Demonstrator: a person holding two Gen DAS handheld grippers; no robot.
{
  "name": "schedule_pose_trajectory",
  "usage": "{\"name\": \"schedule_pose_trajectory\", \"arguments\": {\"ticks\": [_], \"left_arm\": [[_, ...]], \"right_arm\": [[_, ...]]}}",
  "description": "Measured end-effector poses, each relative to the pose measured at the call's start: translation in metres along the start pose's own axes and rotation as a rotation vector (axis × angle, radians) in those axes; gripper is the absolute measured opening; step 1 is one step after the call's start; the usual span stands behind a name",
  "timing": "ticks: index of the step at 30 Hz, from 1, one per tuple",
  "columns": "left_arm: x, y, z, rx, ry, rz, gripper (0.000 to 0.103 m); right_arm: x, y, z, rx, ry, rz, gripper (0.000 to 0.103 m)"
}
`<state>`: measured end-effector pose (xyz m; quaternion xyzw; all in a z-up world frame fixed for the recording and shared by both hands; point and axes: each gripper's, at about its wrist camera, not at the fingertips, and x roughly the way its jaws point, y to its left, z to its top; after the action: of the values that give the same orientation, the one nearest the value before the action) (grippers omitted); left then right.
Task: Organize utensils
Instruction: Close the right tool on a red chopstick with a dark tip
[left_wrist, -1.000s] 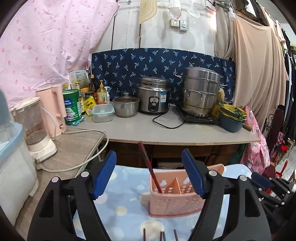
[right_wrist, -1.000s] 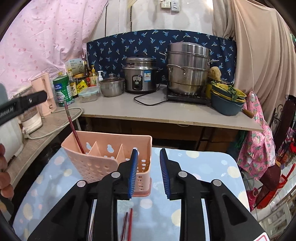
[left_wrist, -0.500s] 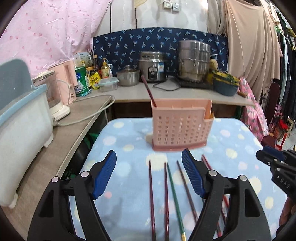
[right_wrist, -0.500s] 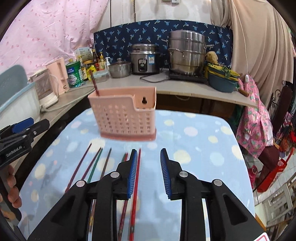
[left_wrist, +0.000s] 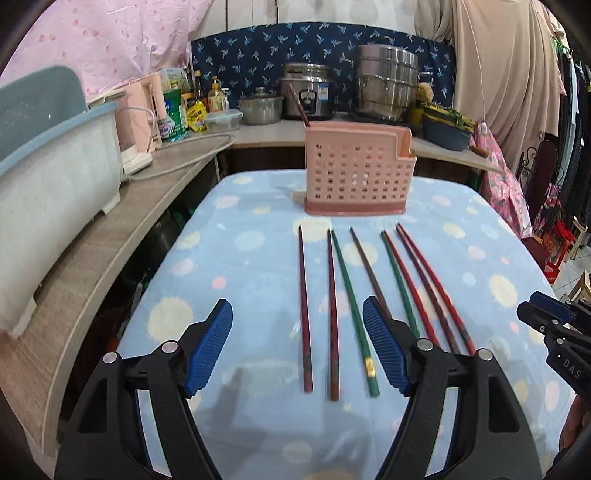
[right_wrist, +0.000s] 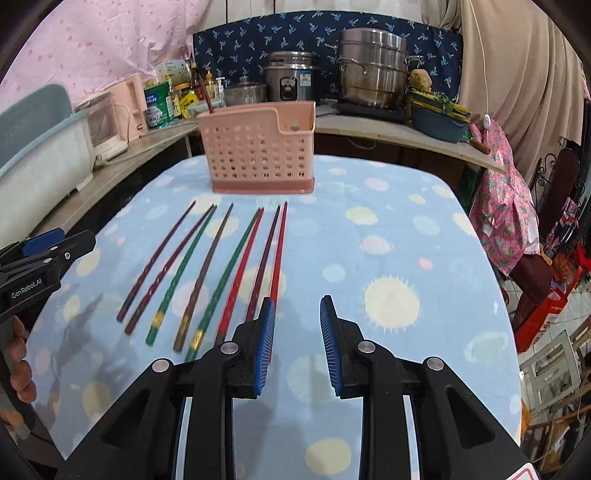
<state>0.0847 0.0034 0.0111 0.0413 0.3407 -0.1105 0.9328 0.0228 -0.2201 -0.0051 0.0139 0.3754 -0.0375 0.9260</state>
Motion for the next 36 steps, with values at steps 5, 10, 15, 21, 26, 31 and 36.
{"name": "schedule_pose_trajectory", "arguments": {"ticks": [5,10,15,21,26,31,36], "left_arm": [[0.003,0.001,-0.019,-0.01,0.036,0.007,0.069],[0.003,0.0,-0.028,-0.003,0.05,0.014,0.069],[0.006,0.001,-0.035,-0.002,0.069,0.019,0.069],[0.015,0.003,-0.042,-0.007,0.093,0.023,0.069],[0.021,0.005,-0.042,-0.014,0.102,0.02,0.069],[0.026,0.007,-0.043,-0.018,0.112,0.021,0.069],[0.03,0.01,-0.044,-0.022,0.122,0.022,0.069]], "right_arm": [[0.0,0.007,-0.017,-0.012,0.025,0.009,0.025],[-0.001,0.014,-0.026,-0.012,0.029,0.018,0.025],[0.002,0.021,-0.033,-0.027,0.034,0.014,0.025],[0.013,0.019,-0.036,-0.021,0.044,0.007,0.025],[0.025,0.018,-0.033,-0.012,0.058,0.009,0.025],[0.036,0.019,-0.027,-0.015,0.059,0.013,0.025],[0.047,0.02,-0.02,-0.005,0.063,0.015,0.025]]}}
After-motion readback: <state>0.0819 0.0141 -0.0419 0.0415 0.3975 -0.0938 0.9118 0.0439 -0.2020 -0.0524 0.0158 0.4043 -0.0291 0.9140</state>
